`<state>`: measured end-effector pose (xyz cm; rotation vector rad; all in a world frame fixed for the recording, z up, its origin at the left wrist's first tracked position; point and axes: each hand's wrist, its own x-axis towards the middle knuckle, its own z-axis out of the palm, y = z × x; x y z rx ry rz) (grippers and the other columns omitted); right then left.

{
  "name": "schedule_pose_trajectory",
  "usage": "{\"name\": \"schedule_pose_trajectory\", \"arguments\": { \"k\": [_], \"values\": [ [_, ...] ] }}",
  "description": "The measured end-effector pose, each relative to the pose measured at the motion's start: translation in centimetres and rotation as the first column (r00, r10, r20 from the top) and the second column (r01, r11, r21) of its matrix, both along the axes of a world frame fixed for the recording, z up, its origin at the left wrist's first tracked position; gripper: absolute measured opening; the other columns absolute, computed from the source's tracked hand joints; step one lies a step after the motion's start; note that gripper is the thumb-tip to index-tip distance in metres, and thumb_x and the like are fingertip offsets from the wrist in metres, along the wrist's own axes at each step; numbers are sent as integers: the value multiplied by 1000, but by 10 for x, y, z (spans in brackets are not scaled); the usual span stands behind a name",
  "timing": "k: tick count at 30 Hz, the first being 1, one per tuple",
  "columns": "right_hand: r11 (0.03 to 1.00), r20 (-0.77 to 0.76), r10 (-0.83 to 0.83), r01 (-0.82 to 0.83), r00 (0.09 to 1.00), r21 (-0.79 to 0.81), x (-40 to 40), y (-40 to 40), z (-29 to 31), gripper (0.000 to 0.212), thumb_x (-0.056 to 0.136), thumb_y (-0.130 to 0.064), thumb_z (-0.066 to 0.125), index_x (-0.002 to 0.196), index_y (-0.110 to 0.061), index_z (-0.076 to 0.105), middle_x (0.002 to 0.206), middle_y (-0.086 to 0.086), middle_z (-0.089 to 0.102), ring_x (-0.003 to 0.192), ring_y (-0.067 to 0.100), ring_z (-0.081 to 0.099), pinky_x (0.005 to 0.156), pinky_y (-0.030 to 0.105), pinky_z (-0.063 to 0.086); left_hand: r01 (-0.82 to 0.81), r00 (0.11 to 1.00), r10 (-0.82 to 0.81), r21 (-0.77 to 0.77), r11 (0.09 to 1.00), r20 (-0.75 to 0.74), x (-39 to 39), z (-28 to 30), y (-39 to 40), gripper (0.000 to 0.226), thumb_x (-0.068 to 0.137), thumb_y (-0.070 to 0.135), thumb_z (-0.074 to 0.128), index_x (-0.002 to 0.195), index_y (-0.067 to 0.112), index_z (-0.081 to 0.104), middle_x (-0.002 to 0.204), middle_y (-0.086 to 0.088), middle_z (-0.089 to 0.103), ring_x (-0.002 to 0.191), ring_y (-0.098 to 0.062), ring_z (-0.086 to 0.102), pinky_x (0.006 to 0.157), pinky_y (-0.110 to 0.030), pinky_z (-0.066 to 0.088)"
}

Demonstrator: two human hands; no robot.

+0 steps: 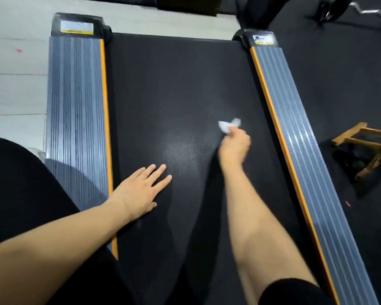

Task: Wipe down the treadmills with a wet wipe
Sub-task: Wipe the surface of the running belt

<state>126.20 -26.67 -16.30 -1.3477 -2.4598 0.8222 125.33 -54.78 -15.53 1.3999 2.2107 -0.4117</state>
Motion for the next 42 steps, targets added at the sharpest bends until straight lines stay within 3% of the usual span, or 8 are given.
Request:
{"name": "schedule_pose_trajectory", "arguments": {
  "k": [7, 11, 16, 20, 25, 30, 35, 42],
  "values": [
    [658, -59, 753, -747, 655, 99, -28, -96, 4, 41, 79, 3, 56, 106, -19, 78, 105, -6, 75, 99, 15, 67, 85, 20, 49, 13, 998, -10, -49, 999, 55, -3, -4, -15, 100, 98, 66, 44, 157, 25, -26, 164, -9, -31, 156, -31, -15, 128, -43, 1],
    [966, 89, 231, -240, 969, 97, 21, 36, 19, 25, 83, -18, 72, 107, -23, 79, 80, -28, 66, 81, -10, 64, 67, 9, 44, 18, 998, -14, -58, 998, 59, -2, -6, -13, 105, 96, 68, 46, 155, 25, -30, 162, -9, -35, 155, -32, -19, 128, -43, -1],
    [976, 162, -188, 166, 969, 142, 35, 67, 8, 38, 94, -5, 48, 119, -17, 74, 105, 17, 71, 99, 37, 66, 83, 36, 49, 9, 998, -4, -75, 997, 59, 0, -10, -12, 105, 97, 66, 45, 153, 24, -33, 159, -10, -40, 154, -33, -22, 128, -44, -2],
    [938, 25, 343, -344, 939, 31, -12, -60, 6, 17, 93, -12, 57, 94, -9, 74, 77, -8, 54, 69, -1, 50, 61, 21, 41, 5, 998, -1, -75, 997, 56, -1, -10, -12, 106, 97, 66, 46, 153, 24, -33, 161, -10, -37, 154, -33, -21, 127, -45, -3],
    [446, 10, 893, -888, 450, 115, -21, -123, -10, 38, 80, -13, 38, 95, -12, 73, 98, -11, 73, 90, 12, 63, 80, 28, 48, -6, 998, 12, -98, 995, 57, 1, -7, -9, 104, 97, 64, 49, 157, 23, -26, 166, -12, -25, 155, -33, -17, 127, -46, -1],
    [892, 229, 367, -411, 902, 189, 18, 1, 9, 28, 89, -16, 62, 110, -27, 77, 100, -5, 76, 104, 10, 69, 81, 20, 47, 38, 998, -35, -45, 998, 49, 4, 4, -4, 107, 96, 52, 62, 161, 14, -15, 167, -13, -22, 157, -33, -8, 128, -44, 9],
    [968, 315, 146, -201, 938, 149, -8, -35, 5, 29, 91, -4, 51, 107, -10, 75, 99, 21, 70, 95, 42, 64, 80, 43, 52, 144, 988, -143, -19, 989, 56, 7, 1, -2, 100, 98, 44, 62, 161, 14, -9, 169, -13, -17, 157, -29, -4, 127, -41, 14],
    [209, 279, 940, -978, 199, -8, -54, -188, 7, 22, 91, -9, 57, 99, -17, 75, 96, 6, 67, 94, 28, 59, 71, 38, 49, 135, 989, -125, -130, 982, 85, 13, 5, -14, 87, 104, 47, 46, 161, 17, -13, 170, -10, -10, 157, -30, -2, 127, -42, 4]
  ]
}}
